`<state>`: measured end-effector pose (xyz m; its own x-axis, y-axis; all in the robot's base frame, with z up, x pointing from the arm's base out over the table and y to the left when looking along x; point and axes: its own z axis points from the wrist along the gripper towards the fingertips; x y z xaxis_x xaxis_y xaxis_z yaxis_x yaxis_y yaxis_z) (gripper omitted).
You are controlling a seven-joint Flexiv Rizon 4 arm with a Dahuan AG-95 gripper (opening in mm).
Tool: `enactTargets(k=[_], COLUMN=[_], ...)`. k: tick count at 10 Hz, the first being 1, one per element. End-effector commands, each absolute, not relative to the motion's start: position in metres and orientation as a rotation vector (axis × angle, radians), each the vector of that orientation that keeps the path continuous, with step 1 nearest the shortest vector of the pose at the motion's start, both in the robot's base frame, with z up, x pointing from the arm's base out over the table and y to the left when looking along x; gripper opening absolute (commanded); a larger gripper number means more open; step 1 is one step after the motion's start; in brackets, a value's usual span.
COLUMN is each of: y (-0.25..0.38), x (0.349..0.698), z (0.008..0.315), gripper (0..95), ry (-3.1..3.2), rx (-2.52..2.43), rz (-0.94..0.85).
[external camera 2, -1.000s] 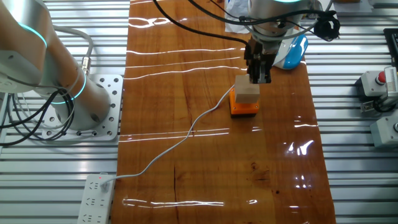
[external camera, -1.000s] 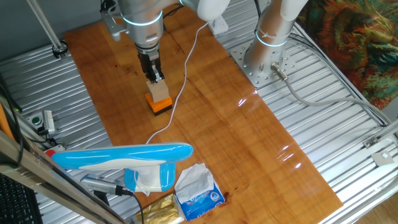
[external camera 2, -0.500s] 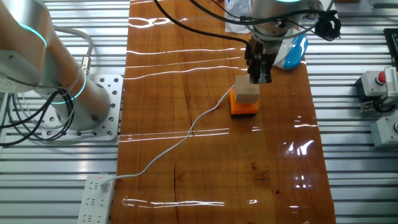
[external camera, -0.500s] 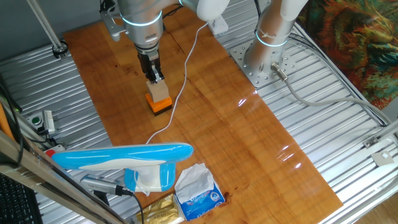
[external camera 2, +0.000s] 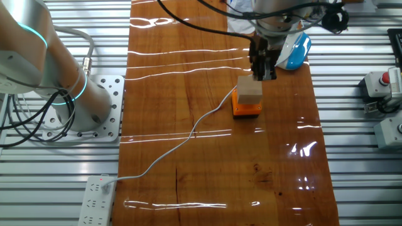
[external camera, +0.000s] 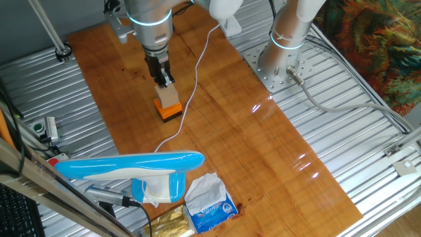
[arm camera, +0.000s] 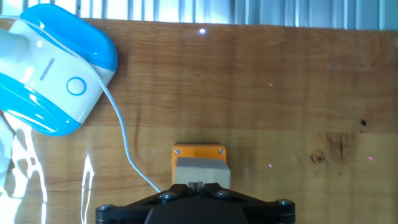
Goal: Turn on the desk lamp by pressing the button
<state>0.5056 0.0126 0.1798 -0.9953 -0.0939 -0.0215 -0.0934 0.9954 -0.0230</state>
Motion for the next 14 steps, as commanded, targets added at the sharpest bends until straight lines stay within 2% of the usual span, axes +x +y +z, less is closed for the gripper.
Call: enactTargets(k=[1,7,14], y=[0.035,0.101,0.121], x=[0.518,0.569,0.579], z=[0.176,0.168,0.114], gripper=[0.0,0.0,0.0], ry=[3.105,3.084,2.842], rx=[-0.243,-0.435,-0.975], rz=[-0.035,-0.055,-0.023])
